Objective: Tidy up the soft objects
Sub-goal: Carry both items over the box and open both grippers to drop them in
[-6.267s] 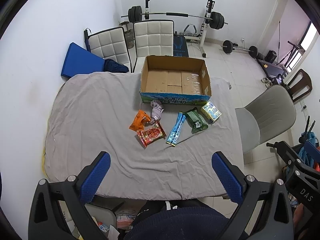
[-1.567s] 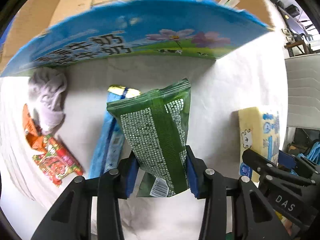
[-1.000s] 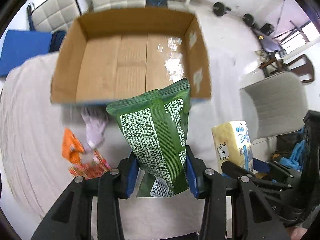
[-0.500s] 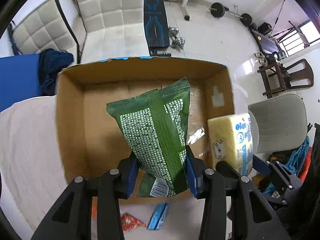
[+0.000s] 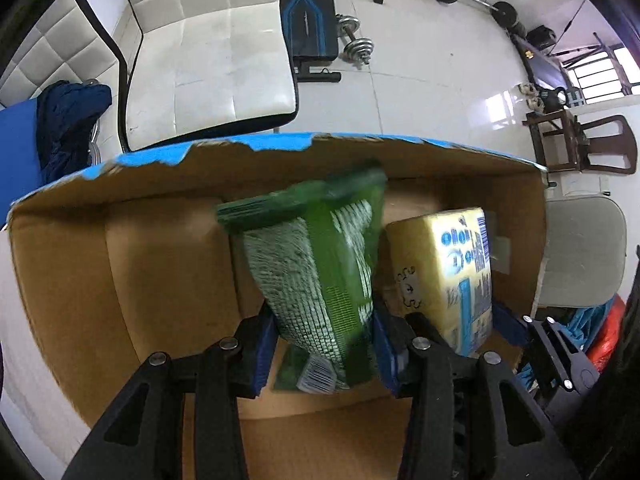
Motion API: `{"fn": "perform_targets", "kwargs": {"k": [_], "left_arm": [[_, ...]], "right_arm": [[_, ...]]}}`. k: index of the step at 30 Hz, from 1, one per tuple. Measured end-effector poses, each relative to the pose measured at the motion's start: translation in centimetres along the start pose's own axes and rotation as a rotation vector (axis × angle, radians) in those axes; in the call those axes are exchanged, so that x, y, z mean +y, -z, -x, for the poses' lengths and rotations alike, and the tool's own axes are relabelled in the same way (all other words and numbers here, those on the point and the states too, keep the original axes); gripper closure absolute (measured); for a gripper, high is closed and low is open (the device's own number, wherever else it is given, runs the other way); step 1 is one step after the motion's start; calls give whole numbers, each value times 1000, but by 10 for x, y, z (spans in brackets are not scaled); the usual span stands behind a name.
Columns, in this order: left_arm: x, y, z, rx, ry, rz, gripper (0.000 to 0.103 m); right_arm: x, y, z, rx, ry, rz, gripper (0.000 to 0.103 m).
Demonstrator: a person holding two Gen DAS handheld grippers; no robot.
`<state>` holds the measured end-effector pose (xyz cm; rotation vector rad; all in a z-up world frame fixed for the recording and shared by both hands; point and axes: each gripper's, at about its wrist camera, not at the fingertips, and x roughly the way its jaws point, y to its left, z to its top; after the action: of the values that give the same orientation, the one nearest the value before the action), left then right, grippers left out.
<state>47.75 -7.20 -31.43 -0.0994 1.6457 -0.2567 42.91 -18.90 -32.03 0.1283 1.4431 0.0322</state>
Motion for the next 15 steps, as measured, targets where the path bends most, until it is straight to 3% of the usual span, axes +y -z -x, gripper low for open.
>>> {"fn": "perform_targets", "kwargs": {"k": [3, 5, 13, 14, 15], "left_arm": [[3, -1, -6, 18, -6, 22, 61], [6, -1, -9, 25, -29, 30, 51], [16, 19, 7, -33, -56, 46, 39], [18, 23, 9, -43, -60, 46, 34], [20, 27, 12, -56, -73, 46, 33]], "right_arm": [[-1, -9, -10, 13, 25, 24, 36], [1, -10, -12, 17, 43, 39, 33], [3, 4, -9, 61, 46, 27, 26], [3, 7, -7, 64, 40, 24, 24], [5, 9, -5, 65, 36, 22, 14]]}}
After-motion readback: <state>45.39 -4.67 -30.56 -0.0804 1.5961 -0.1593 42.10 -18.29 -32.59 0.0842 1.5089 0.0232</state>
